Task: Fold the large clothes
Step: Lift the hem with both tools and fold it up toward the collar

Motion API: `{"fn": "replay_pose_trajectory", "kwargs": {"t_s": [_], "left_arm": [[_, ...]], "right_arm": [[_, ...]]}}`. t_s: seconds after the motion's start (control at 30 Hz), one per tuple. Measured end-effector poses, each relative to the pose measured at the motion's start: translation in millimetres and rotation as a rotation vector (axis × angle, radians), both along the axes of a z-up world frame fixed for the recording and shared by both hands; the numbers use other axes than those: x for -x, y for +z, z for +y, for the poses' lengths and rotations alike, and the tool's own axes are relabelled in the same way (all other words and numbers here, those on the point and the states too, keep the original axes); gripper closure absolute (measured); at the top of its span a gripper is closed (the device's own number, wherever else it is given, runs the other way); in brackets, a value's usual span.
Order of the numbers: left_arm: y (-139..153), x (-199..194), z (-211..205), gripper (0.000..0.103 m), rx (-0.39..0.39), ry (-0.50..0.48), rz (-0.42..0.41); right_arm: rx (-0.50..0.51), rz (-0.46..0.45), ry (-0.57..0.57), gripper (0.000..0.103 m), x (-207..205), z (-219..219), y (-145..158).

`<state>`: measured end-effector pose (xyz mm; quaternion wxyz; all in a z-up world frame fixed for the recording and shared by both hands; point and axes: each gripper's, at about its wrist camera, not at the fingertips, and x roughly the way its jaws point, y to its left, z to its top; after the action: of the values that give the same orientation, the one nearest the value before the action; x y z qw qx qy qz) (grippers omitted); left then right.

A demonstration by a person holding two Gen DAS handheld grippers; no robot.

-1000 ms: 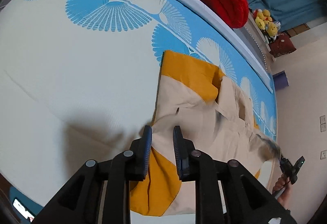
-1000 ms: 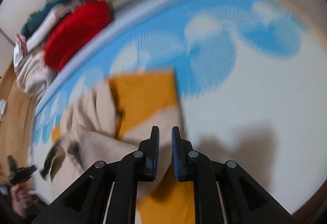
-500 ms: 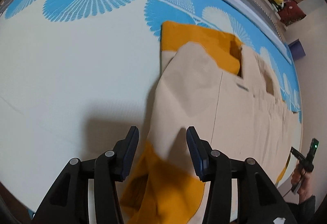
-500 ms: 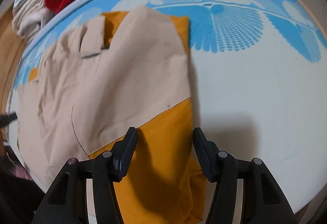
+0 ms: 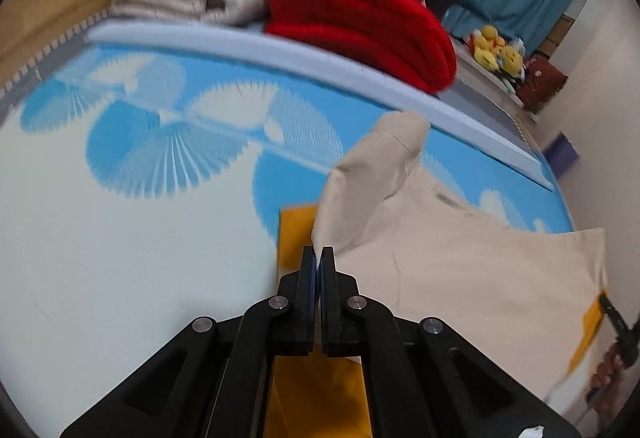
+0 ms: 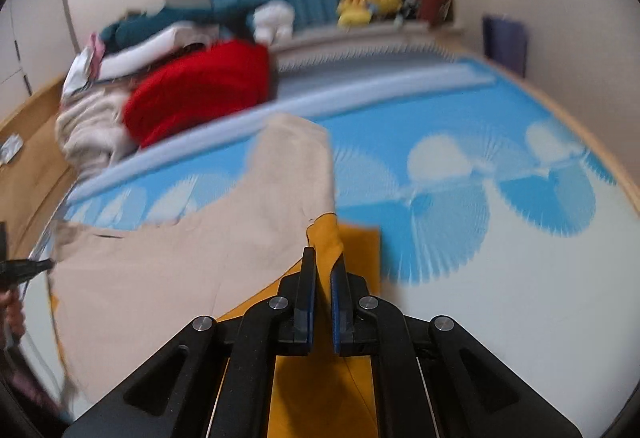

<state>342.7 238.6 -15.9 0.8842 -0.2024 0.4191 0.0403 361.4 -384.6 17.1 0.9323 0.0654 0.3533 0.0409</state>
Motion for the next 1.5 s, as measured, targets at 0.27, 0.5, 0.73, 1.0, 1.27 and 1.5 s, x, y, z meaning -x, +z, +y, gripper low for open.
{"fn": "replay_pose_trajectory", "kwargs": {"t_s": [0.27, 0.5, 0.73, 1.0, 1.27, 1.5], "left_arm": [[-57.2, -46.3, -6.6, 0.102, -0.076, 0.024, 0.153], [-67.5, -42.4, -4.5, 0.090, -0.035, 0.002, 0.243], [-61.0, -20.3, -22.1, 0.079, -0.034, -0.205, 0.259], [-109.2, -7.6, -3.9, 0.091, 0.139, -0.161, 0.402], [-89.7, 2.9, -4.2, 0.103, 0.018, -0.086, 0.377], [-46.0, 15.7, -29.4, 0.103, -0.080, -0.244, 0.256]], "right_arm": [[0.070, 0.165, -0.069, 0.097, -69.4, 8.1, -68.3], [0.127, 0.364, -0.124, 0.083, -78.5, -9.5, -116.2], [0.114, 0.472, -0.022, 0.050, -51.8, -13.5, -115.4], [0.042, 0.446, 0.028, 0.099, -36.0, -14.9, -107.0], [0.061, 0.395, -0.032, 0.100, -44.7, -14.3, -101.1], [0.197, 0.458, -0.042, 0.089, -36.3, -12.2, -101.1]]}}
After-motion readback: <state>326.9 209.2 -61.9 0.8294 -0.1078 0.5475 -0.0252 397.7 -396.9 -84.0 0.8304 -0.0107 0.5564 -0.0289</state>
